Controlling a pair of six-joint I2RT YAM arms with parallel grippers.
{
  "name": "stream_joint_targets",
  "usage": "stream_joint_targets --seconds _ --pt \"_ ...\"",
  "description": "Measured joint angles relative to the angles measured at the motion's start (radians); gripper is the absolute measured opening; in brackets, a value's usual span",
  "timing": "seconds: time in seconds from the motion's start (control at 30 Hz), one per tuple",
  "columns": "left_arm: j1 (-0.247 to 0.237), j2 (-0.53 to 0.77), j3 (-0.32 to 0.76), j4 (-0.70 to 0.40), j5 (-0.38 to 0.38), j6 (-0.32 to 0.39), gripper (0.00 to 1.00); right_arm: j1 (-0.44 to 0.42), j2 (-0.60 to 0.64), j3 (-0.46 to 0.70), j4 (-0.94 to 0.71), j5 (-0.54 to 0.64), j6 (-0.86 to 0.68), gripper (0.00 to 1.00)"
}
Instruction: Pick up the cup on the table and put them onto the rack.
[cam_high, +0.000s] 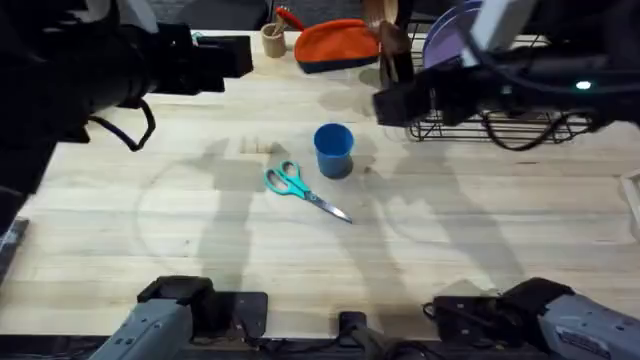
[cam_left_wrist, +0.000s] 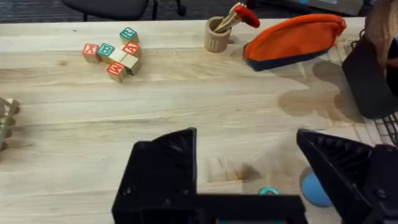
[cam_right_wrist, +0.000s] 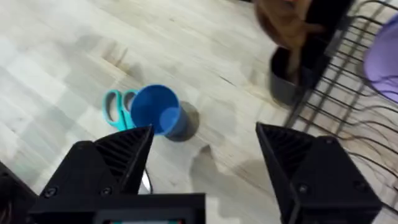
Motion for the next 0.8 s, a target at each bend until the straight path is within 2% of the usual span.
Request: stream_joint_targets --seconds 0.47,0.8 --pt "0.0 0.0 0.0 0.0 0.0 0.0 0.993 0.136 0.17 0.0 0.059 0.022 0.11 0.996" --pt "0.0 0.0 0.0 0.0 0.0 0.0 0.993 0.15 0.267 0.0 0.062 0.023 0.118 0.996"
